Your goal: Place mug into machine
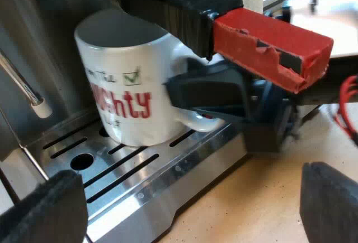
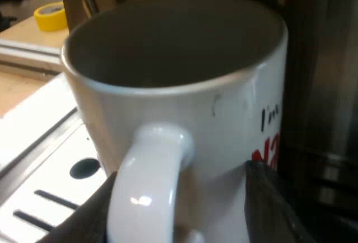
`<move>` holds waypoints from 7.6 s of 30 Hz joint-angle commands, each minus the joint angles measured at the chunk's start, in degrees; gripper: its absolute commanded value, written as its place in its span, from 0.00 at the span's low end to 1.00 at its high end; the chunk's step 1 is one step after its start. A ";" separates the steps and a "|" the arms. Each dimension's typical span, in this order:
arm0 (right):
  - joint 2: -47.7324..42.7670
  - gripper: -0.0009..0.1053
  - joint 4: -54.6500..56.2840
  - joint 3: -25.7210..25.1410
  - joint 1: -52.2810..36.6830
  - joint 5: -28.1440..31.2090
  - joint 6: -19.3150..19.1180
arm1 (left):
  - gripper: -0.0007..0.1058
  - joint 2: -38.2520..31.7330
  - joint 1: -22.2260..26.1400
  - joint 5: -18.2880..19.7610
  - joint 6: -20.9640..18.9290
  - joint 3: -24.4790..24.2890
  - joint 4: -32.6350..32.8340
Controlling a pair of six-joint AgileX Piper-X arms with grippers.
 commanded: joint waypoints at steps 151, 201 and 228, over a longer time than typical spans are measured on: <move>-62.85 0.66 82.85 -12.96 -43.12 -19.18 0.37 | 0.74 16.04 15.57 -5.49 -9.03 -54.56 27.75; -104.71 0.66 99.95 3.91 -54.83 -25.94 -1.50 | 0.74 -27.70 22.60 -20.53 -7.03 -43.57 63.60; -104.60 0.66 104.66 15.99 -54.83 -25.73 -1.50 | 0.74 -27.47 22.60 -16.32 -7.63 -24.02 52.49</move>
